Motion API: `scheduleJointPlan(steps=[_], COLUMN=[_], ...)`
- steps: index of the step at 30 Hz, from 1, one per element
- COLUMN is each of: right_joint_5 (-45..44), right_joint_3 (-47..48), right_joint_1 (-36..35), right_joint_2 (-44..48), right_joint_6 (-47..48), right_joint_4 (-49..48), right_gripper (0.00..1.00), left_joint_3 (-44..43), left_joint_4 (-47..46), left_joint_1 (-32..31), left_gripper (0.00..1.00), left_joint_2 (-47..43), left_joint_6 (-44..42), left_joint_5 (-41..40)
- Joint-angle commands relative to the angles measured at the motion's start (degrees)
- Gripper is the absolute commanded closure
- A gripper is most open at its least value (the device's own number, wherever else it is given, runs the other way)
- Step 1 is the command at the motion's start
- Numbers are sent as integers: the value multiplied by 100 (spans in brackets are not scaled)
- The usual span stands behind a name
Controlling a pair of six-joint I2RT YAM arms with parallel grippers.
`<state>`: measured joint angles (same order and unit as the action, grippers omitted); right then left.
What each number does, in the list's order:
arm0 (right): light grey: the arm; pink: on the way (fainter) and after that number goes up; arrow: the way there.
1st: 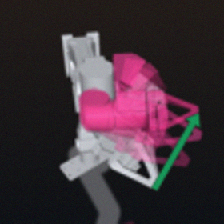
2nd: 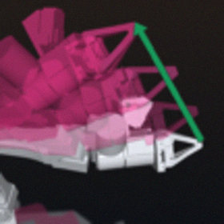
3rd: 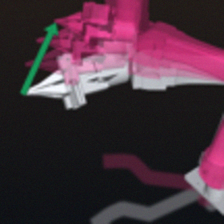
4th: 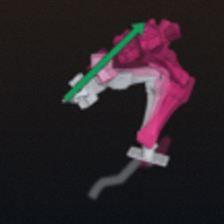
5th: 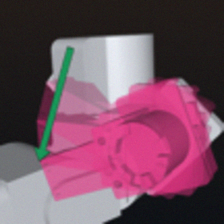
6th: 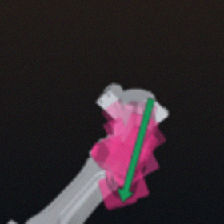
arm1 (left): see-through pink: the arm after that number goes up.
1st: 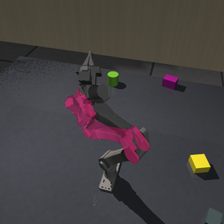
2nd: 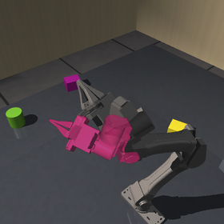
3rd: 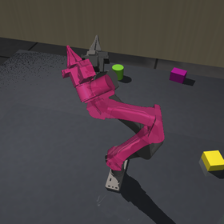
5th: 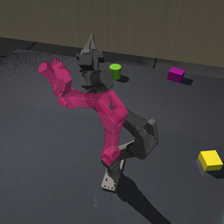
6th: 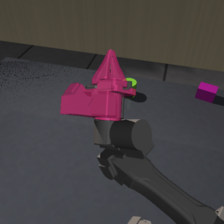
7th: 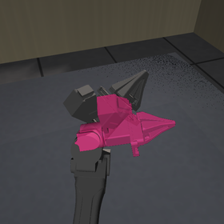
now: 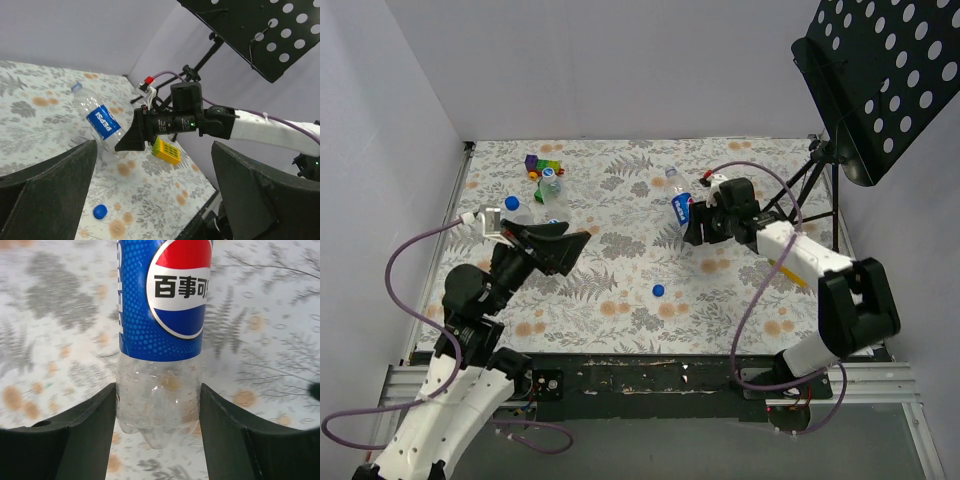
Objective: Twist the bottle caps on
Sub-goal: Pick up the plastic bottle at the center of the board.
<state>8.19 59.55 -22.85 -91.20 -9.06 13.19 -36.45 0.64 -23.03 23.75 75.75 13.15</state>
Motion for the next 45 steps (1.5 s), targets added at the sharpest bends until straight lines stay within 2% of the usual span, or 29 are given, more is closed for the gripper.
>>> scheduleJointPlan(steps=[1, 5, 8, 13, 16, 19, 23, 29, 32, 39, 45], right_joint_5=[630, 957, 870, 500, 342, 192, -149, -554, -695, -994, -1117], right_joint_3=[-1004, -2077, -2631, -3291, -3581, -3713, -3863, -3960, -3986, -4048, -4030], right_joint_1=[-403, -816, -1255, -1950, -2170, -2320, -2504, -2707, -2803, -2997, -3111], right_joint_2=[1461, 2587, 3282, 4065, 4320, 4470, 4576, 4620, 4620, 4620, 4567], right_joint_6=[-657, -1281, -1475, -1502, -1458, -1362, -1230, -1010, -922, -782, -667], right_joint_4=[-1869, -3249, -4015, -4939, -5308, -5397, -5485, -5459, -5441, -5388, -5353], right_gripper=[48, 49, 49, 48, 48, 47, 47, 46, 46, 46, 46], left_joint_3=[-336, -468, -591, -846, -952, -1048, -1163, -1075, -1189, -1225, -1137], left_joint_4=[-652, -864, -935, -1014, -1040, -1058, -1276, -2269, -2446, -2692, -2982], left_joint_1=[9, -87, -596, -2326, -2961, -3155, -3383, -3665, -3665, -3674, -3674], left_gripper=[2, 2, 2, 2, 2, 2, 2, 2, 5, 20, 24], left_joint_2=[761, 1324, 1711, 2493, 2722, 2880, 3197, 3496, 3724, 3953, 4006], left_joint_6=[669, 836, 706, -5, -235, -218, -341, -868, -1053, -1123, -1141], left_joint_5=[846, 848, 410, -1232, -2724, -3414, -3582, -3899, -4013, -4391, -4435])
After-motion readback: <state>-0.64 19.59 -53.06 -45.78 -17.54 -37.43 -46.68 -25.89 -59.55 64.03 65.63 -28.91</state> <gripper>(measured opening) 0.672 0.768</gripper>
